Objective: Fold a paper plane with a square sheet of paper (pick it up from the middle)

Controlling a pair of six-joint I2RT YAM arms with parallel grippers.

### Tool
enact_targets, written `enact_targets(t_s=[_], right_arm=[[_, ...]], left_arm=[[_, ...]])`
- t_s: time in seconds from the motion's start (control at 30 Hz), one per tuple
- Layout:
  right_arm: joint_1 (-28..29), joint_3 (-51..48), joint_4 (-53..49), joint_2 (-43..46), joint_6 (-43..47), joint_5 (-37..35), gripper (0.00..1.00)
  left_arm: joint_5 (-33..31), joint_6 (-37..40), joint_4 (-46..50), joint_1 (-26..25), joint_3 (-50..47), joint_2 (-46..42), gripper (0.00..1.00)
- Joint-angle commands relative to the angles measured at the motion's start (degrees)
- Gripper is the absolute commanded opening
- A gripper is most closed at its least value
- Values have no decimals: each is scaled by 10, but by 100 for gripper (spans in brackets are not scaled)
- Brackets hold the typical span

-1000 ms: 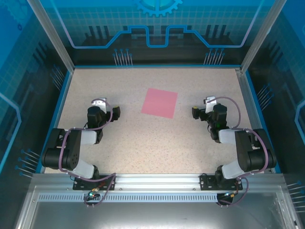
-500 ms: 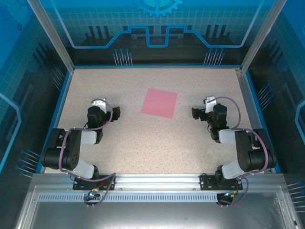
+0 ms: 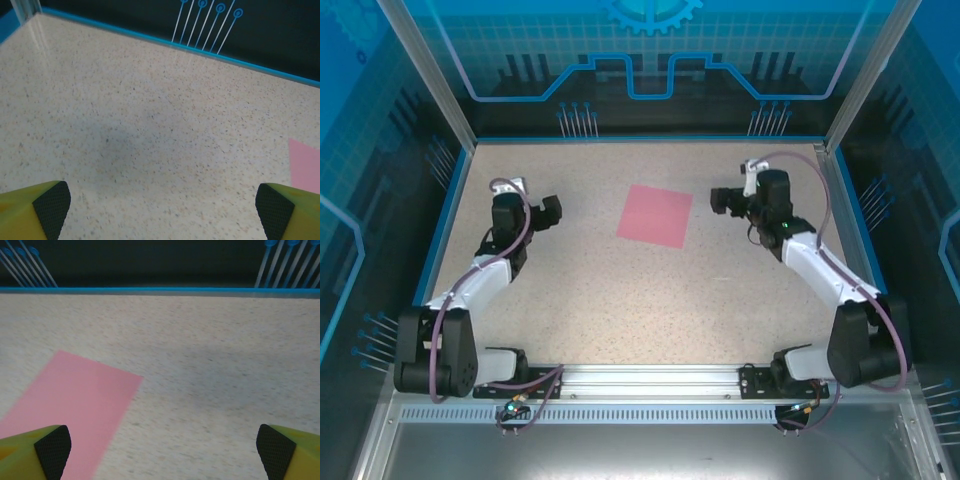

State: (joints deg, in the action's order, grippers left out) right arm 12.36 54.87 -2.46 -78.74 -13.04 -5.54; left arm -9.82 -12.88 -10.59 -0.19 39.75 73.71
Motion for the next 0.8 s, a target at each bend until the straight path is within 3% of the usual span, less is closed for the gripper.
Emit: enact_targets(t_s=[0.0, 0.1, 0.3, 0.57, 0.77], right_arm=[[62, 71, -175, -67, -85, 49, 99], [137, 154, -201, -148, -106, 64, 99], [223, 321, -247, -320, -189, 55, 99], [243, 475, -315, -476, -246, 41, 99], [244, 499, -341, -525, -260, 48, 99]], left_arm=[[11, -75, 160, -3, 69, -10, 98], [32, -94, 258, -2, 131, 1, 99], [90, -106, 300, -3, 160, -8, 98], [94, -110, 330, -3, 168, -2, 98], [100, -105, 329, -3, 168, 5, 99]])
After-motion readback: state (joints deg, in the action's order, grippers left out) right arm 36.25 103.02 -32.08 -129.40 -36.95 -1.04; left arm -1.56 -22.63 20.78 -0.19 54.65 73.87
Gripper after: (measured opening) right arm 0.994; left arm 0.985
